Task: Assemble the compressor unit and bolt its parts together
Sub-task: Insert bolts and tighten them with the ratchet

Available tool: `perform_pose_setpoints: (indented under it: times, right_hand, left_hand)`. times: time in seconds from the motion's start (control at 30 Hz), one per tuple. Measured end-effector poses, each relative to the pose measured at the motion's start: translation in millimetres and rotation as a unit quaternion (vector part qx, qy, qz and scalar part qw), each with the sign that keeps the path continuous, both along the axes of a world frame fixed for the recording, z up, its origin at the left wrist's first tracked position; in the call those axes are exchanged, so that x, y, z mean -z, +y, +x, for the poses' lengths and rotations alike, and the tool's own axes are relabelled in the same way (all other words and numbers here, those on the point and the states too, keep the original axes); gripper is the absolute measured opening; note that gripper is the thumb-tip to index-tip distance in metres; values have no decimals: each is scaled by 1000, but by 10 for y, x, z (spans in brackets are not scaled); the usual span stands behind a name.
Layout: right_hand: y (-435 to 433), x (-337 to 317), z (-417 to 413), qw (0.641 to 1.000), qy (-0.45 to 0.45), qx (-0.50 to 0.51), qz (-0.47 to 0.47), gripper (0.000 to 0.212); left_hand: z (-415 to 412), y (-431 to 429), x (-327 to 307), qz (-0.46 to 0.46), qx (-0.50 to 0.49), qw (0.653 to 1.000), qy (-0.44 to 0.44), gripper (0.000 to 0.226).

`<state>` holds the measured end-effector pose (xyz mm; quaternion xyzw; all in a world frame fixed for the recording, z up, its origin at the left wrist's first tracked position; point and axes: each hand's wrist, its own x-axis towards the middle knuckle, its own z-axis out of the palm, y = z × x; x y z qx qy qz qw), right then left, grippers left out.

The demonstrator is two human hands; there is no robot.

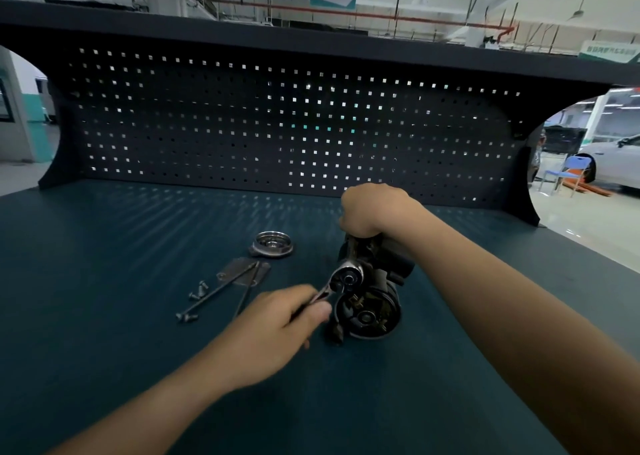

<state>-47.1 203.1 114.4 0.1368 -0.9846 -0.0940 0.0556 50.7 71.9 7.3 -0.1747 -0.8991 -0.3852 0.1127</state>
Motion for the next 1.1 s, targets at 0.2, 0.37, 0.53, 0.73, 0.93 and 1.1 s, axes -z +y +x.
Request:
perform_pose_setpoints:
  times: [0.2, 0.37, 0.53, 0.73, 0.93, 1.1]
  right_hand:
    - [47, 49, 26, 998, 33, 8, -45, 34]
    - [-55, 47, -35, 999, 25, 20, -27, 24]
    - [-76, 17, -49, 1000, 1, 22, 10, 22]
    - [-76, -6, -70, 1000, -13, 16, 16, 15]
    - [-92, 54, -75, 998, 49, 25, 42, 17]
    - [-104, 21, -75, 997, 27, 39, 68, 14]
  left_hand:
    - [37, -145, -537, -372, -25, 895, 243, 16]
    - [152, 5, -795, -480, -107, 745, 450, 16]
    - [151, -13, -643, -437, -123, 765, 457, 8]
    - [133, -203, -285, -151, -78, 975, 145, 17]
    - [116, -169, -422, -303, -62, 900, 307, 13]
    - [134, -58, -724, -394, -66, 827, 396, 17]
